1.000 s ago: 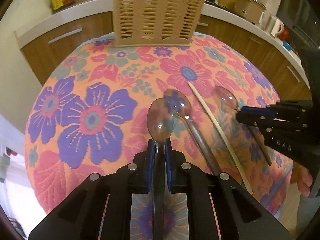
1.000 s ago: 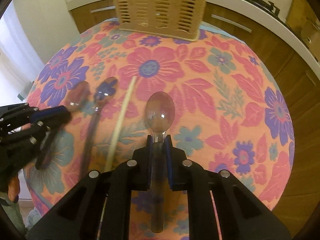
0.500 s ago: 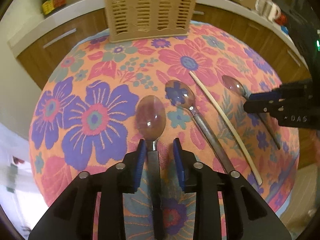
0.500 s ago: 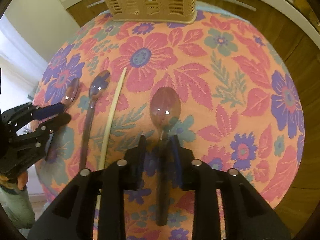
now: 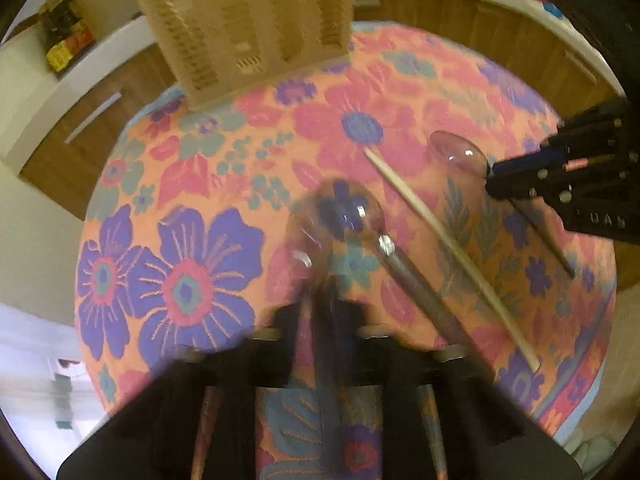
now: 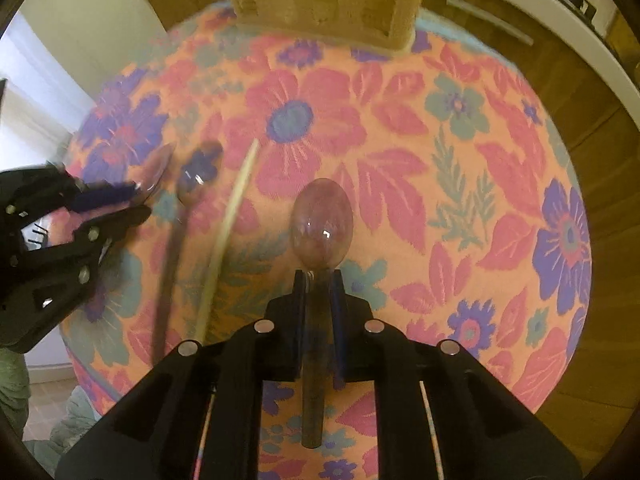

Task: Organize utensils
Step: 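Lift both held spoons and carry them into the beige basket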

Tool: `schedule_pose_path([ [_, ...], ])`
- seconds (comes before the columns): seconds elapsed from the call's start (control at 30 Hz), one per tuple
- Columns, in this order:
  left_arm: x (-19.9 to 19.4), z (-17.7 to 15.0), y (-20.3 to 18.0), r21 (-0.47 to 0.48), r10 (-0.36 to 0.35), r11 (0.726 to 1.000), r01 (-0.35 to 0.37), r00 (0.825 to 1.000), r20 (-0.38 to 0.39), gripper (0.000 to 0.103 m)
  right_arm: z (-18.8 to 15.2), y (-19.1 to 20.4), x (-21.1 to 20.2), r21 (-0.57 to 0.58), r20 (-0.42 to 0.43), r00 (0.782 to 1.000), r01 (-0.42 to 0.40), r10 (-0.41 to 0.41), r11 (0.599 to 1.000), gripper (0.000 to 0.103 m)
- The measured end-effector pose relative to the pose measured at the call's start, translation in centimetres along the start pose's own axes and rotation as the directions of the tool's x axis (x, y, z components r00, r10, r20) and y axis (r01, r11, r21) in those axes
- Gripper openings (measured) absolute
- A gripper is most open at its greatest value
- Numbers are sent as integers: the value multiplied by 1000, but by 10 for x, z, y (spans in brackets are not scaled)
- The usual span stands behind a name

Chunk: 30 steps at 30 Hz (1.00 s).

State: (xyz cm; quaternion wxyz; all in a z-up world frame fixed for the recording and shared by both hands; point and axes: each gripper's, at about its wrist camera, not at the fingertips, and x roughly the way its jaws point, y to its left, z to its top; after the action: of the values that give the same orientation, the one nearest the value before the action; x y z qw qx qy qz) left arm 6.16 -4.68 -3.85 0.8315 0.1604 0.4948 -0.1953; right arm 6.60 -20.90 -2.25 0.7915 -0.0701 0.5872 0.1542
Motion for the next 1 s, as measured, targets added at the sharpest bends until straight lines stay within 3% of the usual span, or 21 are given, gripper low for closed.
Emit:
schedule_pose_path([
  [0.1,-25,11,18,-78,-56,995,66,992,117,1,7,3,-27,-14,114,993,-16,18,1000,10],
  [0.2,-61,25,37,-123,-88,984,126,958,272,1,17,3,-56,-18,224,973,-48,50,999,10],
  [0.27,-80,32,46,-141,-102,977,161,931,351,1,24,-1,-77,-23,302,950,-75,79,997,10],
  [0.37,-112,48,63,-172,-99,963,207,867,489,1,39,-4,-103,-33,402,907,-122,125,992,10],
  [0.4,-123,56,69,-177,-92,959,219,837,539,1,43,-5,-111,-38,432,892,-132,135,991,10],
  [0.47,-140,72,75,-175,-70,959,221,787,613,1,55,-7,-128,-51,499,853,-145,151,988,10],
  [0.53,-151,88,74,-168,-53,963,209,761,646,1,65,-5,-144,-65,557,815,-149,160,987,10],
  [0.73,-169,127,83,-157,-18,967,203,663,748,1,95,-9,-182,-76,732,663,-146,155,986,10],
  [0.77,-167,134,84,-157,-12,966,204,643,766,1,100,-11,-187,-76,763,628,-148,153,986,10],
  [0.8,-168,136,87,-157,-7,966,205,629,777,1,105,-14,-191,-70,785,603,-139,141,988,10],
  [0.9,-166,142,91,-165,37,969,181,557,830,2,120,-20,-198,-43,846,527,-88,83,995,10],
  [0.93,-164,145,93,-176,60,970,169,533,844,2,124,-22,-200,-37,857,511,-75,70,997,10],
  [1.0,-158,150,96,-190,79,967,173,503,860,2,134,-25,-200,-17,881,471,-40,34,999,10],
])
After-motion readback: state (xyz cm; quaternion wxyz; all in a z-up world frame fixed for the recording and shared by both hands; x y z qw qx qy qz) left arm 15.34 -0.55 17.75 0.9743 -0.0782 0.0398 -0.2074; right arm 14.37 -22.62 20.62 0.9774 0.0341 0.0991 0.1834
